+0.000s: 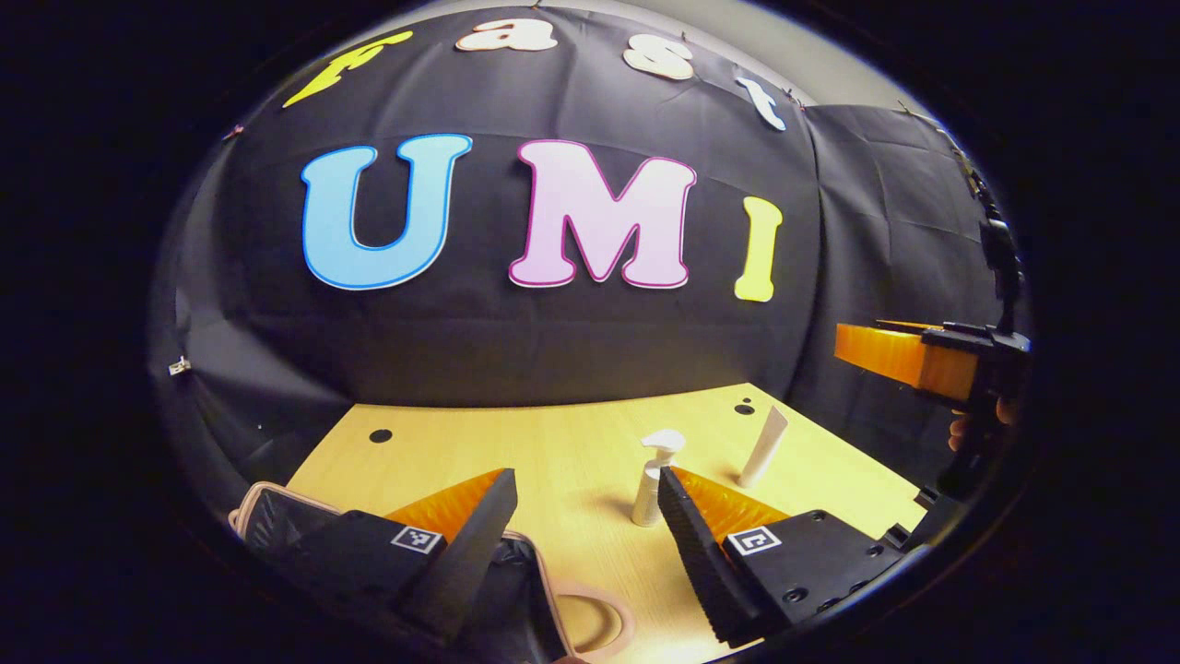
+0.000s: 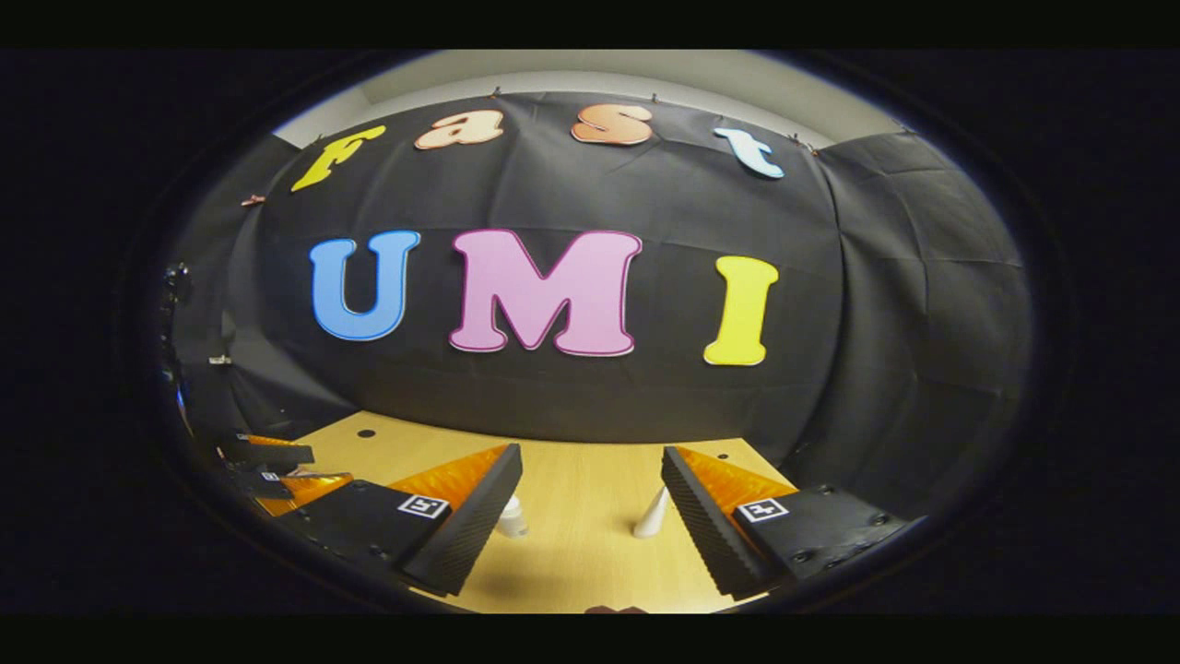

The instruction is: First open the suitcase, pack the skin care products into it, and then close the suitcase.

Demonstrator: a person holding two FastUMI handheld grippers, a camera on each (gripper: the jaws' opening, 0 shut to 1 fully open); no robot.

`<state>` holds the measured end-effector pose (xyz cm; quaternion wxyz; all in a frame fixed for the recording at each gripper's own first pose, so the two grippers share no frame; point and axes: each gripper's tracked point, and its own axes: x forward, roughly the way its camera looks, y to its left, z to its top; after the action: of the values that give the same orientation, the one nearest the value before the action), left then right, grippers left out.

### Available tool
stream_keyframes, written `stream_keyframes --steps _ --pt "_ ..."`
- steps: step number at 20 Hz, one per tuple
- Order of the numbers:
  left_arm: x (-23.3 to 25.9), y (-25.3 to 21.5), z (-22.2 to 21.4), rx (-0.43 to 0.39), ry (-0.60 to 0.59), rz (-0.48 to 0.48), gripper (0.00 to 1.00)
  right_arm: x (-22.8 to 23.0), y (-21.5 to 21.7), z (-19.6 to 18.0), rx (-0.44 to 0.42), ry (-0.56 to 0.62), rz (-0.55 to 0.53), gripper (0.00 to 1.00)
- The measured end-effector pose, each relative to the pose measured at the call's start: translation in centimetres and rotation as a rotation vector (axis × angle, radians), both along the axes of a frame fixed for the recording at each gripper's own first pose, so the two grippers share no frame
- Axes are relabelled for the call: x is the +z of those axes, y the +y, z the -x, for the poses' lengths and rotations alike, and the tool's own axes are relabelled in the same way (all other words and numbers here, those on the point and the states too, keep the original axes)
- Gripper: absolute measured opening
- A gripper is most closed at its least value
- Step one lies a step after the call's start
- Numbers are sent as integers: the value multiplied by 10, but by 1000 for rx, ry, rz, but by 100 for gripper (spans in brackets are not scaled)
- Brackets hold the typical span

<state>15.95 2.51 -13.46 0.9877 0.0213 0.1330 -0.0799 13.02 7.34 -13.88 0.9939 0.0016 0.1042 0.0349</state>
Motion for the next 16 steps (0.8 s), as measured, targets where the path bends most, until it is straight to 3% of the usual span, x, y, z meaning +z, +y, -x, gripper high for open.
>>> stream_keyframes --steps 3,7,16 --pt "-28 -30 -21 -25 51 -3 96 -27 -11 -12 6 60 -19 97" --pt "-90 -65 -57 -30 205 78 97 -47 -22 -27 41 96 6 97" --pt "-168 -85 -150 35 295 -43 97 -105 -51 -54 96 218 -18 97"
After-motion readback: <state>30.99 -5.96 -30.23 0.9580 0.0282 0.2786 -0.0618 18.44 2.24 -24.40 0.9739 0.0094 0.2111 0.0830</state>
